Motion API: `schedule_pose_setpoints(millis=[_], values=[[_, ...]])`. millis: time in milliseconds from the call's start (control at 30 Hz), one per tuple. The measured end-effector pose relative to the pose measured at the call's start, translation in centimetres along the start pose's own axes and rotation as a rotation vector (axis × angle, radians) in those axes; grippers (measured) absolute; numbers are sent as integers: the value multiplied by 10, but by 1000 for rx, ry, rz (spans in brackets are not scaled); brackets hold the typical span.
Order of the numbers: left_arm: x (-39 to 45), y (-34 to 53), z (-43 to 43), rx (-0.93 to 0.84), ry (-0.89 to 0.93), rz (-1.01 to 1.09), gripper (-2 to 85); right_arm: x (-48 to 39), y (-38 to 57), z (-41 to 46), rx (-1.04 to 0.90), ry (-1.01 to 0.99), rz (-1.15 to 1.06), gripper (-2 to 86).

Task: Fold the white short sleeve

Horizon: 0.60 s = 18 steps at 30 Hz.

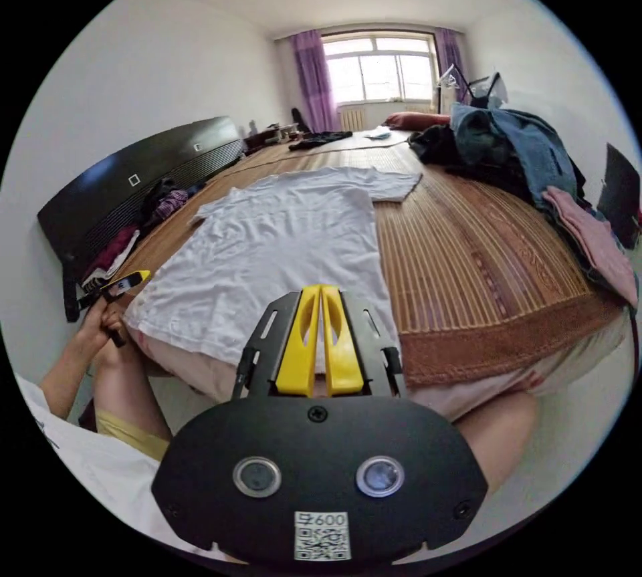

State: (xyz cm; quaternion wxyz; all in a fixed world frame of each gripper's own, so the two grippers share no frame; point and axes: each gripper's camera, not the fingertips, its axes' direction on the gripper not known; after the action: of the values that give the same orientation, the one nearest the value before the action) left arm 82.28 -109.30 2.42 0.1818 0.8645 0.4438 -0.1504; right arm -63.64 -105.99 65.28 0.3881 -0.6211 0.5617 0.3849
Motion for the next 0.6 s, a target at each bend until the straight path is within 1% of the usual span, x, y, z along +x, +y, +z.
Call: schedule_pose_setpoints(millis=[33,67,167,267,333,367,400,600], values=[[13,4,6,-24,10,58,8,-5,-1,1,-34,-7,-17,-9],[36,13,18,-57,12,159,8,-17,-1,2,-71,-5,-50,-9],[69,37,37,-35,54,194,8,-54,3,-5,-70,44,-122,-9],[105,50,58,-86,69,288,8,-85,7,-8,-64,124,-197,-9],[124,58,70,-129,41,352,8,-93,7,-14,-56,123,-192,-9],[131,65,81,-175,10,361,8,-96,5,-19,-59,112,-184,-9],[132,72,83,-159,13,323,8,-99,4,-23,-73,122,-187,-9],[130,106,88,-160,65,242,9,-117,4,-47,-83,134,-204,-9]])
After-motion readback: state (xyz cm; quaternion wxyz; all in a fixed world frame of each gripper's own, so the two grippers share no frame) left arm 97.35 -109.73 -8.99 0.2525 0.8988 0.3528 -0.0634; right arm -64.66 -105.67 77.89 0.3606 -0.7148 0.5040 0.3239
